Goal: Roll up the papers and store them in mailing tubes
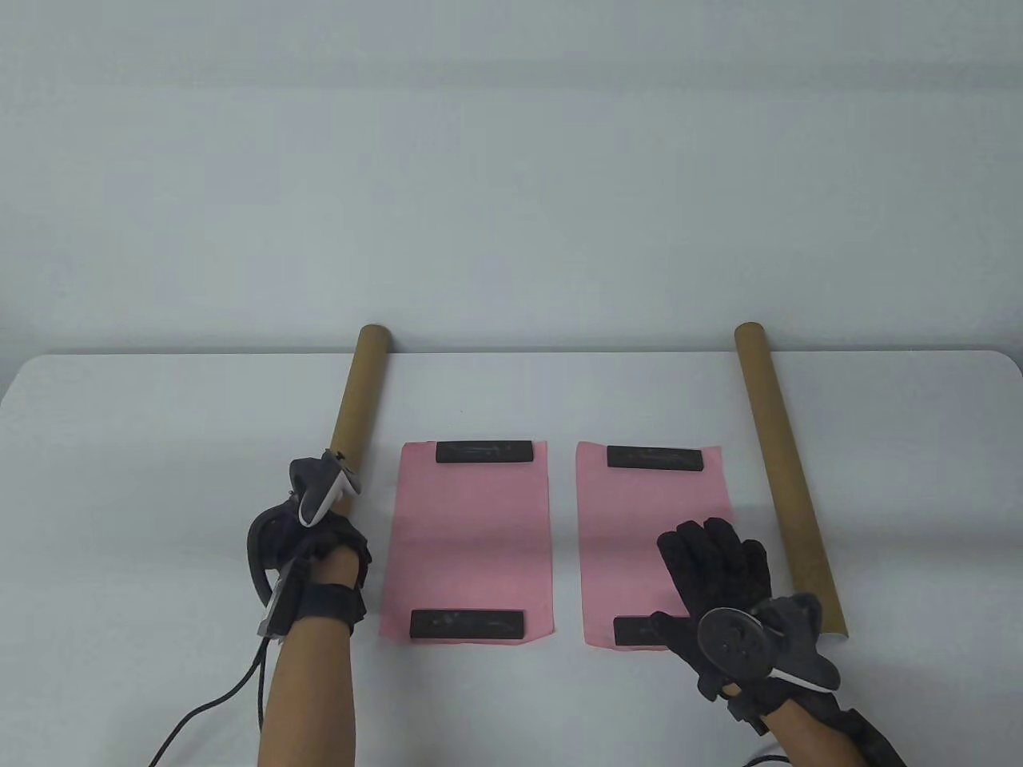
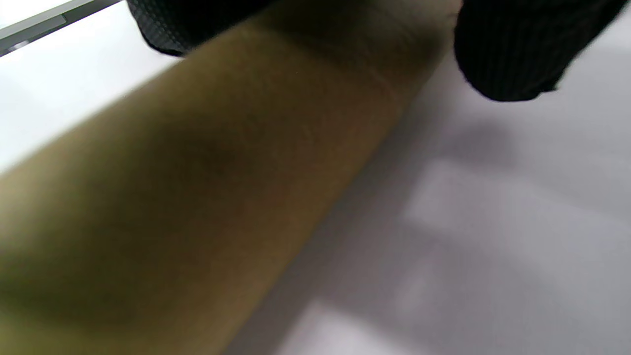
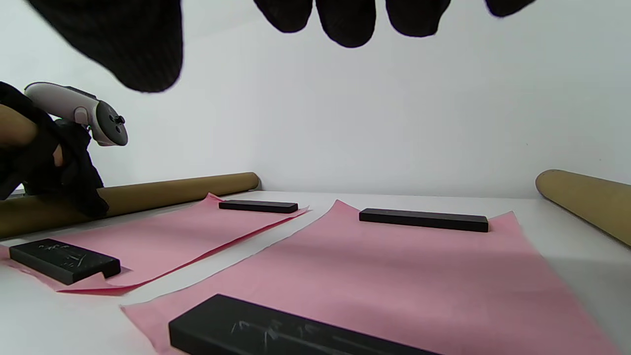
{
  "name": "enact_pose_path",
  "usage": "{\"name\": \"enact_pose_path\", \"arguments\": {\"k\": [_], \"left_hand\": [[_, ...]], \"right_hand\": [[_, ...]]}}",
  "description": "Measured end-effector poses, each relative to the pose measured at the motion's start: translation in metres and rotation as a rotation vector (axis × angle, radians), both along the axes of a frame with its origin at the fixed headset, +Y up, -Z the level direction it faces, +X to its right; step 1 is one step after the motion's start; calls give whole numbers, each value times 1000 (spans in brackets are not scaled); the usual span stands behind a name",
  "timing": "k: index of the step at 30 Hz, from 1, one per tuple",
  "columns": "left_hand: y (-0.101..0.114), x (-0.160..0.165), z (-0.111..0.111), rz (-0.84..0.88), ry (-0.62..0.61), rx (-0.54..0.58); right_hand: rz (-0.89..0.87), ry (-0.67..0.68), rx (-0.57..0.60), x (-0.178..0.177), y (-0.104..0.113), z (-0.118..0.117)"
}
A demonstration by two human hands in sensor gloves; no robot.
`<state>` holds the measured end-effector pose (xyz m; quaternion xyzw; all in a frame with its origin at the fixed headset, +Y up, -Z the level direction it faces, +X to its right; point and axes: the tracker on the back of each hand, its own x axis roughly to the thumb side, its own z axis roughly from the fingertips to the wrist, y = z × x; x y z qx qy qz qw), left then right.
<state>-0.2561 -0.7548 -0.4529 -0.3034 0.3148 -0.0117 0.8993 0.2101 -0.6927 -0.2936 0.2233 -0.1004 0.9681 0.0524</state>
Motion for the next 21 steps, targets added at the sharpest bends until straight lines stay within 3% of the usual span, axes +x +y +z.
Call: {"name": "enact_pose_path", "arguments": {"k": [7,11,14,21], "left_hand": [[-4,-1,4,14,42,83],[6,-6,8,26,26,166],[24,-9,16,-157,-73,226],[70,-12,45,-252,-183,427]], "right_hand": [[-1,-2,-8,1,0,0],[-18,-6,-11,3,0,-1],[-9,-16,-15,4,-2,-1],[-41,-33,-14,7,-1,-2]]}}
